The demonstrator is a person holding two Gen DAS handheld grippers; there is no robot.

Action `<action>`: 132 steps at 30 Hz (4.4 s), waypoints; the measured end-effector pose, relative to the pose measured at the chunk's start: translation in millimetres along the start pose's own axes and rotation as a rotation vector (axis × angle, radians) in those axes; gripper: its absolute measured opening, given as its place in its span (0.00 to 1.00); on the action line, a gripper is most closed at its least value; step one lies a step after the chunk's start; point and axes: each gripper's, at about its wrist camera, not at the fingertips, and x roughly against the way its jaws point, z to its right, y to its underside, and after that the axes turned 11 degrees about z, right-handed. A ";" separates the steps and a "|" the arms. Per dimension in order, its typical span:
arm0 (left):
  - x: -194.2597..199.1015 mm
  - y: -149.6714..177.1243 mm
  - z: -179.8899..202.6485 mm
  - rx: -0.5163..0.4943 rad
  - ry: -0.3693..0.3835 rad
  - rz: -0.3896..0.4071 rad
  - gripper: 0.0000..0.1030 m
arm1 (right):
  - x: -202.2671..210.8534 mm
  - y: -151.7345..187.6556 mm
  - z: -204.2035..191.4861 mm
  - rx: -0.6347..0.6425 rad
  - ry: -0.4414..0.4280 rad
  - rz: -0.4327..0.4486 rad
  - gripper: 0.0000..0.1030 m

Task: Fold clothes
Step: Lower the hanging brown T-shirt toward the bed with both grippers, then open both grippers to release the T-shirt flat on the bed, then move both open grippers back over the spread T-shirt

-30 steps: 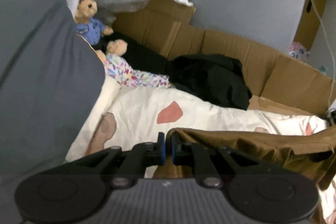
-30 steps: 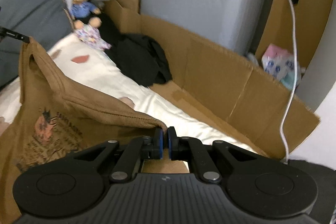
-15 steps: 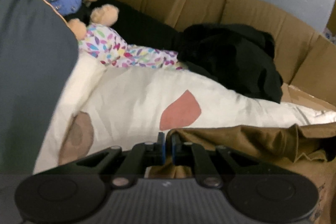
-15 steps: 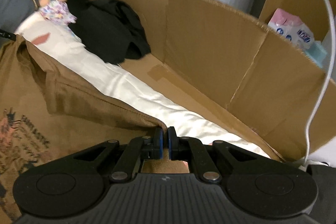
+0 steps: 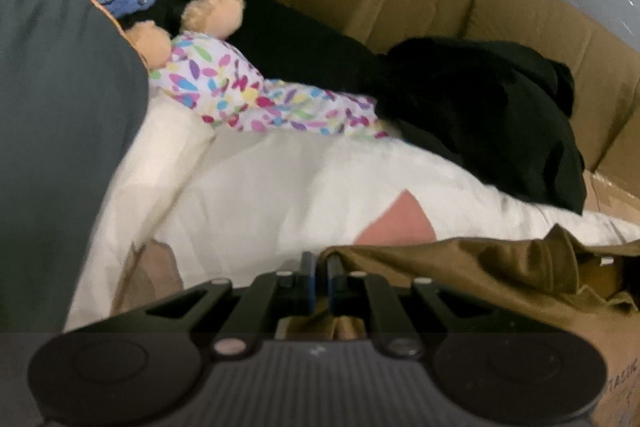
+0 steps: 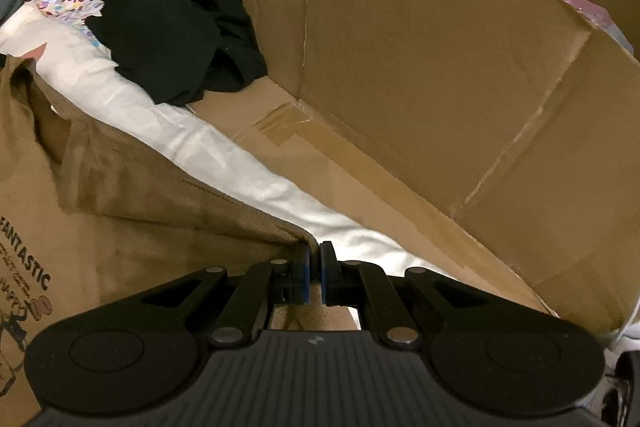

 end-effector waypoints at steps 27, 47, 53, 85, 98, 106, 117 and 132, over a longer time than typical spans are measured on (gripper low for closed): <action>3.7 -6.6 70.2 -0.210 0.108 0.058 0.37 | 8.7 -27.5 -31.1 0.064 -0.113 0.051 0.41; -47.9 6.3 117.4 -0.263 0.261 0.046 0.37 | -67.0 -52.9 -110.4 0.202 -0.276 0.025 0.41; -55.7 12.5 125.4 -0.314 0.271 0.060 0.37 | -83.5 -52.5 -117.6 0.220 -0.333 0.017 0.24; -51.2 11.2 127.1 -0.306 0.280 0.114 0.44 | -94.2 -67.1 -91.4 -0.003 -0.259 0.034 0.45; -71.2 11.8 98.3 -0.200 0.302 0.143 0.06 | -115.3 -65.4 -108.6 -0.086 -0.015 -0.042 0.00; -62.4 6.9 106.8 -0.123 0.286 0.153 0.45 | -98.5 -75.4 -96.2 -0.139 -0.065 -0.034 0.06; 6.8 0.4 115.3 -0.105 0.276 0.124 0.66 | 30.0 -78.8 -47.8 -0.069 -0.043 0.091 0.33; 162.1 -42.4 150.4 -0.151 0.276 0.165 0.71 | 197.5 -16.1 20.8 -0.187 0.052 0.145 0.33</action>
